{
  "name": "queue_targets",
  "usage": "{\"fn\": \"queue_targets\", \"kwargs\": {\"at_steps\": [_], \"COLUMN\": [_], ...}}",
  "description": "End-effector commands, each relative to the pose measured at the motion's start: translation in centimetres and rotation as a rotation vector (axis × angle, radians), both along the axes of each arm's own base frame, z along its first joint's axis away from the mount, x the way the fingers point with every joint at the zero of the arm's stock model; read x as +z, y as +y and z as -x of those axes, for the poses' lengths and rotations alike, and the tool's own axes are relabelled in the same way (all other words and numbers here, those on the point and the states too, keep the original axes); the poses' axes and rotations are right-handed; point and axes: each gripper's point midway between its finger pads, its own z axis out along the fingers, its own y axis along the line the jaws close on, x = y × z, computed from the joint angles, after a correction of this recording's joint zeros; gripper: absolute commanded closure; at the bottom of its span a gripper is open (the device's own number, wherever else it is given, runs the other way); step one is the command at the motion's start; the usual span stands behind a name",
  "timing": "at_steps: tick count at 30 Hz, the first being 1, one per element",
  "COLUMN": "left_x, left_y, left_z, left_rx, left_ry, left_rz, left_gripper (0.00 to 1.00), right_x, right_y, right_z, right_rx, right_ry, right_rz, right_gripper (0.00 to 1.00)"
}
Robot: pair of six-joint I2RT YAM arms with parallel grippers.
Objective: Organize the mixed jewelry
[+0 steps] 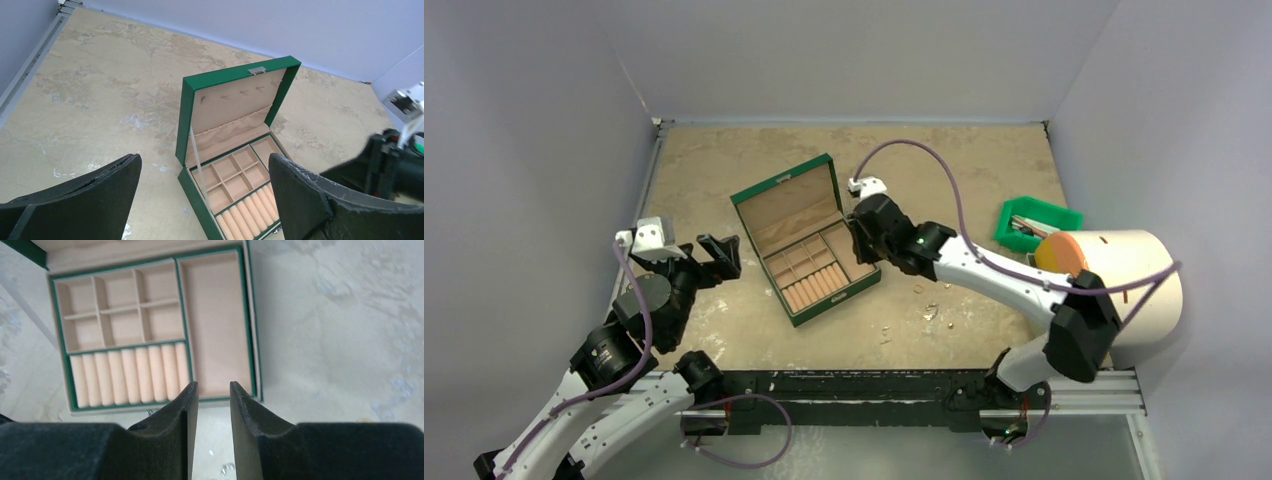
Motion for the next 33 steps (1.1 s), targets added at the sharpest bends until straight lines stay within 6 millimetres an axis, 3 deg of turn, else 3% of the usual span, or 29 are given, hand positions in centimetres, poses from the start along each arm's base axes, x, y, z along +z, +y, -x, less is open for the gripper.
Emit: {"fn": "queue_targets", "kwargs": {"at_steps": [1,9,20,33], "left_x": [1.8,1.4,1.2,1.1], "left_y": [0.7,0.0,-0.2,-0.3], "left_z": [-0.1,-0.5,-0.7,-0.7], "left_rx": [0.042,0.024,0.023,0.016], "left_ry": [-0.039,-0.016,-0.008,-0.006], "left_rz": [0.051,0.026,0.017,0.015], "left_gripper": [0.01,0.01,0.01,0.01], "right_x": [0.6,-2.4,-7.9,-10.9], "right_y": [-3.9,-10.2,-16.4,-19.0], "right_z": [1.6,4.8,9.0,8.8], "right_rx": [-0.107,-0.32,-0.594,-0.761], "right_ry": [-0.016,0.057,0.215,0.277], "right_rz": [0.009,0.072,0.116,0.077], "right_gripper": [0.67,0.65,0.64,0.65]}}
